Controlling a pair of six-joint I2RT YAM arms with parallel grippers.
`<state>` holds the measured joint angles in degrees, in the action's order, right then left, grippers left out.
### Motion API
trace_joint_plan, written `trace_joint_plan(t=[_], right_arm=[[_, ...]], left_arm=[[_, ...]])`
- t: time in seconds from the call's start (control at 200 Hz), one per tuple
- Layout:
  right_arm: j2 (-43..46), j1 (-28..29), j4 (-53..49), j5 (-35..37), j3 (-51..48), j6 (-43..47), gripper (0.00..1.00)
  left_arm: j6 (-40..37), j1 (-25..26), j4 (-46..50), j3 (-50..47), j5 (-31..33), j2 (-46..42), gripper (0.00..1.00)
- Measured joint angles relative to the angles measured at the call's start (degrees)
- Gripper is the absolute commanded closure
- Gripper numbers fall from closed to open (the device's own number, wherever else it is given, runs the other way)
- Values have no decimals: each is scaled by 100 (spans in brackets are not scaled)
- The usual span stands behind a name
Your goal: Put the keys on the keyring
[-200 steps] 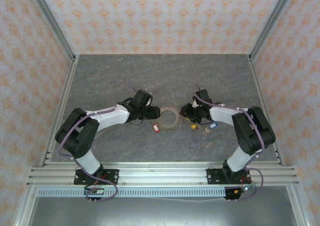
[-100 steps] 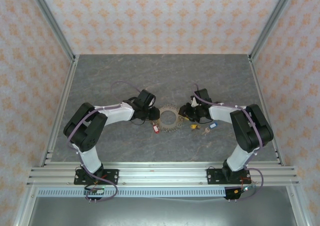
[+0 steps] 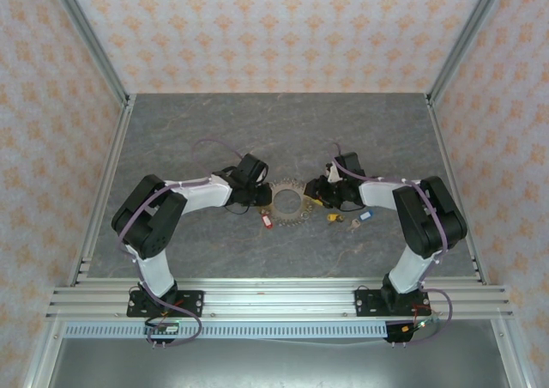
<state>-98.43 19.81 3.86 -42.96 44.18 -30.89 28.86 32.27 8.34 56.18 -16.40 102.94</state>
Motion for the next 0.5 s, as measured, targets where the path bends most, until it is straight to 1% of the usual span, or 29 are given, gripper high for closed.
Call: trace_joint_plan(t=[0.195, 0.29, 0.5], right_arm=[[-2, -26, -94, 15, 31, 20, 61], [-17, -26, -120, 4, 44, 46, 63], [-63, -76, -11, -166, 24, -66, 62]], left_arm=[[2, 0, 2, 42, 179, 11, 93], [4, 0, 2, 57, 225, 22, 96], [76, 0, -31, 74, 203, 44, 98]])
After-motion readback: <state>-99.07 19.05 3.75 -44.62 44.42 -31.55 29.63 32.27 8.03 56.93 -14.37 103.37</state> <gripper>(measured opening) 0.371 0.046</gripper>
